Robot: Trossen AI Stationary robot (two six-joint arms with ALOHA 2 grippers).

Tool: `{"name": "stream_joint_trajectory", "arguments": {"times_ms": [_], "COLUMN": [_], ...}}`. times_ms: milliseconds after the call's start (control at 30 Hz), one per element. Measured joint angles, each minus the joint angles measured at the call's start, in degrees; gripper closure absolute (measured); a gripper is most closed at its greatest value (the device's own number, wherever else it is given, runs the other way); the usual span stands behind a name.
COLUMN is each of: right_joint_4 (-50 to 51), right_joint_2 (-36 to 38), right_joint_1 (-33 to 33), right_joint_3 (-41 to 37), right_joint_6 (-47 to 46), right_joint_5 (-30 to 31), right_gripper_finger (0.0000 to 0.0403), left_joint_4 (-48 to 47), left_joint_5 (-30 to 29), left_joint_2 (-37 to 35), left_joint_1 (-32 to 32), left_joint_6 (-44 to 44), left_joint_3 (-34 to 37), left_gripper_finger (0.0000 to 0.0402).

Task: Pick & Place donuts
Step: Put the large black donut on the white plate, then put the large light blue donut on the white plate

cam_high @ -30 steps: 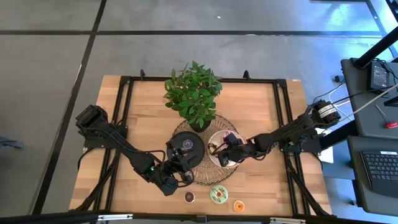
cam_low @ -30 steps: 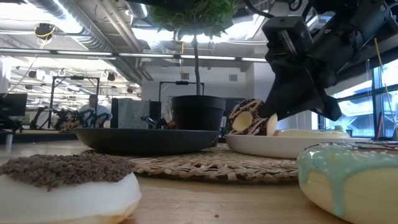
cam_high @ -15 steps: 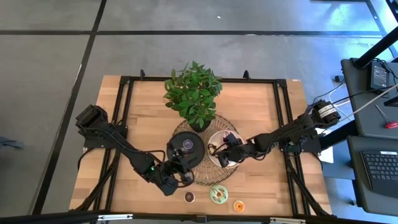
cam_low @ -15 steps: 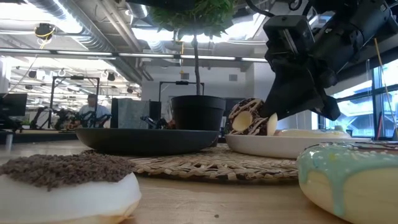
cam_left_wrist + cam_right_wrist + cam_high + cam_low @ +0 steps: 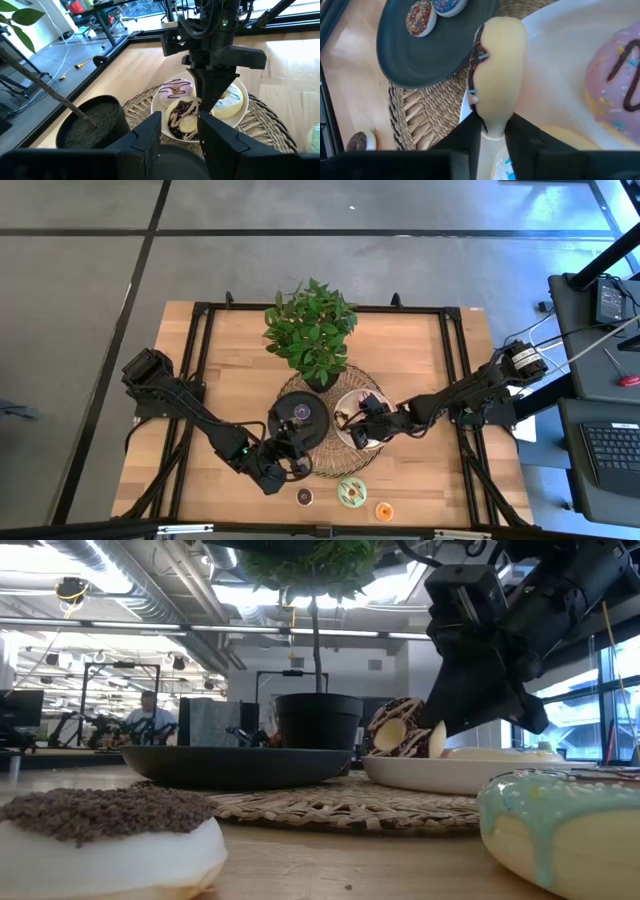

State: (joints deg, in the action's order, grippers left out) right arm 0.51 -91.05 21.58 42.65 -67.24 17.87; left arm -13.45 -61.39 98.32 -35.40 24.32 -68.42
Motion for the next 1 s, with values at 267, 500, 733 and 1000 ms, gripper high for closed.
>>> {"name": "stream_joint_trajectory", "arguments": {"times_ms": [267,500,733,1000], "right_joint_4": [0.11,2.48,8.49,12.52], "right_joint_2": [0.83,4.39,6.88,12.24], "right_joint_1": [0.00,0.00,0.07,0.26], "right_joint_3": [-0.07,-0.07,-0.07,-0.07], "right_joint_6": [0.12,0.23,-0.56,1.38], "right_joint_5": [0.01,-0.09,-0.11,0.33], "right_gripper_finger": [0.0262,0.0257,0.0259,0.0258], "left_joint_4": [0.00,0.00,0.00,-0.02], "left_joint_5": [0.02,1.63,1.77,2.56], "left_joint_2": [0.00,0.00,0.00,0.00], "left_joint_1": [0.00,0.00,-0.02,-0.02], "left_joint_6": [0.00,0.00,0.00,0.00], "left_joint_3": [0.01,0.02,0.00,0.02], "left_gripper_finger": [0.0277,0.0276,0.0276,0.0278]}}
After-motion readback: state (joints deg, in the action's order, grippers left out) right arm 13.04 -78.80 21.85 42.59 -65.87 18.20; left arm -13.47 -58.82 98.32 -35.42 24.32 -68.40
